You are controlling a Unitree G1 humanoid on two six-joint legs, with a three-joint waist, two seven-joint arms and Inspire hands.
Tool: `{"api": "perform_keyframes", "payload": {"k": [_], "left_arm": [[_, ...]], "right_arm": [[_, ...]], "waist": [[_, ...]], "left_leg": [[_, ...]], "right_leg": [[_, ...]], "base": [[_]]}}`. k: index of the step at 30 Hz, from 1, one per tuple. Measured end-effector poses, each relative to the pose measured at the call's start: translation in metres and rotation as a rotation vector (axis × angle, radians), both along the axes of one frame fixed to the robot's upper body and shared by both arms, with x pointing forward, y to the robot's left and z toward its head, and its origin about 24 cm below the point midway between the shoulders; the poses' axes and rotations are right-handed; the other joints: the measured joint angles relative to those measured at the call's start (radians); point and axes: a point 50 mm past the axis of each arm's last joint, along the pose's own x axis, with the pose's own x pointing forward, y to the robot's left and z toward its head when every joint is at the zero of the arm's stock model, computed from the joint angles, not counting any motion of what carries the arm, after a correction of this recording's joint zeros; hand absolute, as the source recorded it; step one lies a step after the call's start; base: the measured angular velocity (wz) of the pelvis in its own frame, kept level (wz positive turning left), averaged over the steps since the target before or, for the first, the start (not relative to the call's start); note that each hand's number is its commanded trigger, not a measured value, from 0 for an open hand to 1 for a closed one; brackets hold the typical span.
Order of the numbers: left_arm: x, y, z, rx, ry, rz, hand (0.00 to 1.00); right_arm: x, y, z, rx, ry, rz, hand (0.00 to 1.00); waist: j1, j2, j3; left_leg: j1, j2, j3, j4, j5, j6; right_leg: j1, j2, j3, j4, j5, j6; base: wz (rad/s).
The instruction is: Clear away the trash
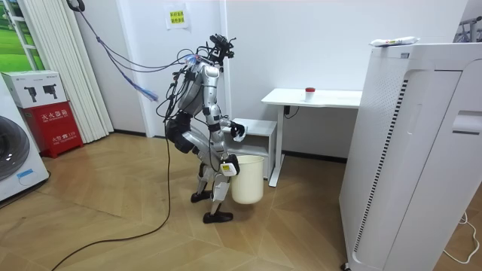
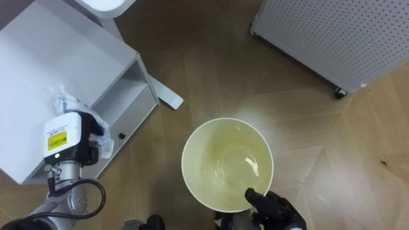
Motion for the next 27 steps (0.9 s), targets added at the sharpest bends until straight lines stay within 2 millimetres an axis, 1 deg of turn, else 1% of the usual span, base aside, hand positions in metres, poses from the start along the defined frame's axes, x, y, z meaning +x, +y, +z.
{"api": "perform_keyframes", "payload": {"k": [3, 6, 11, 13, 17, 19, 22, 23, 26, 27], "left_arm": [[0.0, 0.001, 0.0, -0.001, 0.006, -0.001, 1.0], [0.0, 0.001, 0.0, -0.004, 0.008, -0.005, 1.0], [0.0, -0.002, -0.001, -0.025, 0.001, -0.028, 1.0], [-0.003, -0.004, -0.004, -0.05, -0.003, -0.038, 1.0], [-0.014, -0.019, -0.017, -0.145, -0.019, -0.086, 1.0], [-0.019, -0.026, -0.022, -0.187, -0.019, -0.101, 1.0], [-0.033, -0.04, -0.035, -0.28, -0.016, -0.142, 1.0], [-0.037, -0.043, -0.039, -0.292, -0.006, -0.149, 1.0], [-0.055, -0.056, -0.059, -0.355, 0.084, -0.175, 1.0], [-0.062, -0.061, -0.066, -0.366, 0.127, -0.193, 1.0]], "right_arm": [[0.0, -0.002, 0.001, -0.005, -0.002, -0.002, 1.0], [0.0, -0.003, 0.001, -0.007, -0.002, -0.002, 1.0], [0.0, -0.002, 0.001, -0.019, -0.005, 0.006, 1.0], [-0.002, -0.002, -0.001, -0.029, 0.0, 0.012, 1.0], [-0.015, -0.001, -0.009, -0.065, 0.024, 0.038, 1.0], [-0.02, 0.002, -0.013, -0.078, 0.036, 0.058, 1.0], [-0.031, 0.008, -0.021, -0.125, 0.069, 0.111, 1.0], [-0.032, 0.01, -0.023, -0.13, 0.074, 0.119, 1.0], [-0.039, 0.014, -0.028, -0.144, 0.103, 0.135, 1.0], [-0.042, 0.017, -0.03, -0.145, 0.11, 0.142, 1.0]], "waist": [[0.0, 0.007, 0.0038], [0.0, 0.01, 0.0059], [0.007, 0.012, 0.0073], [0.009, 0.012, 0.0072], [0.009, 0.011, 0.0064], [0.008, 0.009, 0.005], [0.006, 0.005, 0.0024], [0.006, 0.002, 0.0006], [0.01, -0.007, -0.0075], [0.012, -0.015, -0.0145]], "left_leg": [[-0.002, 0.003, -0.001, 0.008, -0.002, 0.001], [0.0, 0.01, -0.001, 0.011, -0.002, 0.001], [0.021, 0.01, 0.002, -0.003, -0.002, 0.001], [0.042, 0.011, 0.008, -0.017, -0.002, 0.001], [0.138, 0.012, 0.032, -0.086, 0.0, 0.001], [0.181, 0.011, 0.036, -0.114, 0.001, 0.0], [0.271, 0.012, 0.04, -0.176, 0.004, -0.005], [0.287, 0.012, 0.043, -0.187, 0.005, -0.006], [0.357, 0.012, 0.057, -0.232, 0.006, -0.008], [0.377, 0.01, 0.062, -0.248, 0.007, -0.009]], "right_leg": [[0.001, 0.0, -0.004, 0.003, 0.0, 0.0], [0.006, -0.001, -0.006, 0.003, 0.0, 0.0], [0.024, -0.003, -0.007, -0.006, 0.0, 0.0], [0.041, -0.001, -0.007, -0.018, 0.001, 0.001], [0.123, -0.001, -0.007, -0.074, 0.003, 0.005], [0.165, 0.007, -0.008, -0.104, 0.005, 0.008], [0.254, 0.016, -0.015, -0.161, 0.008, 0.013], [0.267, 0.016, -0.014, -0.166, 0.008, 0.014], [0.325, 0.022, -0.007, -0.202, 0.011, 0.018], [0.339, 0.023, -0.004, -0.211, 0.012, 0.019]], "base": [[0.0], [0.0], [0.0], [-0.04], [-0.05], [-0.02], [0.0], [-0.05], [-0.09], [-0.1]]}}
